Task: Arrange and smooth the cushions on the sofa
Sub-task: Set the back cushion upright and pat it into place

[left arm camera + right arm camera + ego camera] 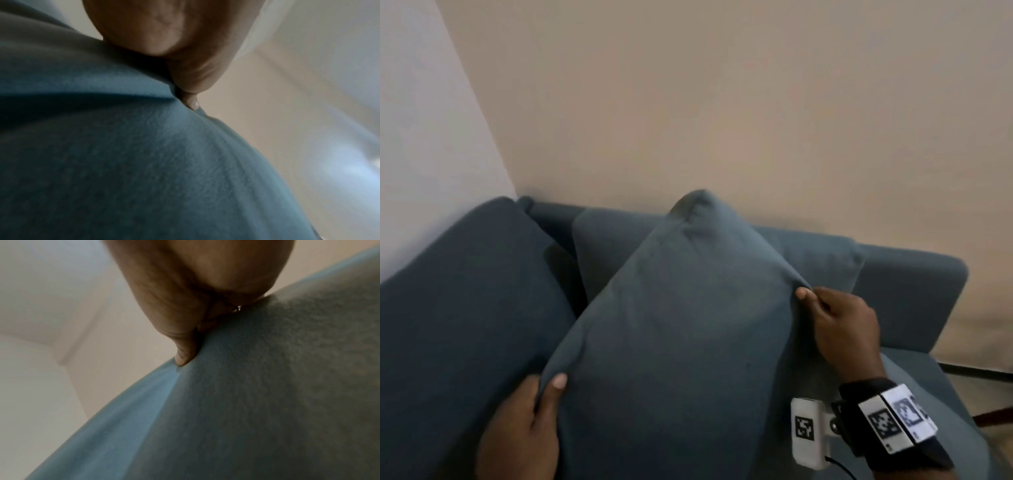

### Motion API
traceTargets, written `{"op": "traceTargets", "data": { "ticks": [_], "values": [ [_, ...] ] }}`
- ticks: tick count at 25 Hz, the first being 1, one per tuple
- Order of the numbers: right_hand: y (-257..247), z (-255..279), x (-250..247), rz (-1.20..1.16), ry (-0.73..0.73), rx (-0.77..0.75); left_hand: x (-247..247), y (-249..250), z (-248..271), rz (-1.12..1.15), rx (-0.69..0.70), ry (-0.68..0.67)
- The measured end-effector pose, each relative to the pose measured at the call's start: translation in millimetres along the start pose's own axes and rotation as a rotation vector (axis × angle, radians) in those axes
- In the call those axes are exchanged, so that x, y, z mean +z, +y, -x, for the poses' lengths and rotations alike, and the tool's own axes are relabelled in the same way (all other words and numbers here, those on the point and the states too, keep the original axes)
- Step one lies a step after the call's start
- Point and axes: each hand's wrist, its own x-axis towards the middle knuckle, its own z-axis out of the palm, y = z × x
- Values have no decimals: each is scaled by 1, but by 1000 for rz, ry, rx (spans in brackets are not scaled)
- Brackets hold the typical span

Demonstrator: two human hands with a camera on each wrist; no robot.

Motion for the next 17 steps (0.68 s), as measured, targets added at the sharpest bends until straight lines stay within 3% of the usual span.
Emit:
{"op": "traceTargets", "data": {
  "ticks": [4,7,9,11,12,14,17],
  "values": [
    [6,9,-101,-238,221,-14,-65,116,-18,17,453,221],
    [32,41,-118,-350,306,99,-78,175,-25,-40,759,374],
    [52,66,-101,-413,277,248,-60,189,-22,-111,807,349],
    [54,86,-91,-401,228,388,-30,181,-12,-199,779,227],
    [46,90,-92,-375,222,384,-18,175,-7,-223,774,173],
    [4,84,-103,-285,246,176,-9,170,-6,-258,789,144],
    [-79,56,-111,92,129,-342,-15,189,-1,-213,864,181]
  ]
}}
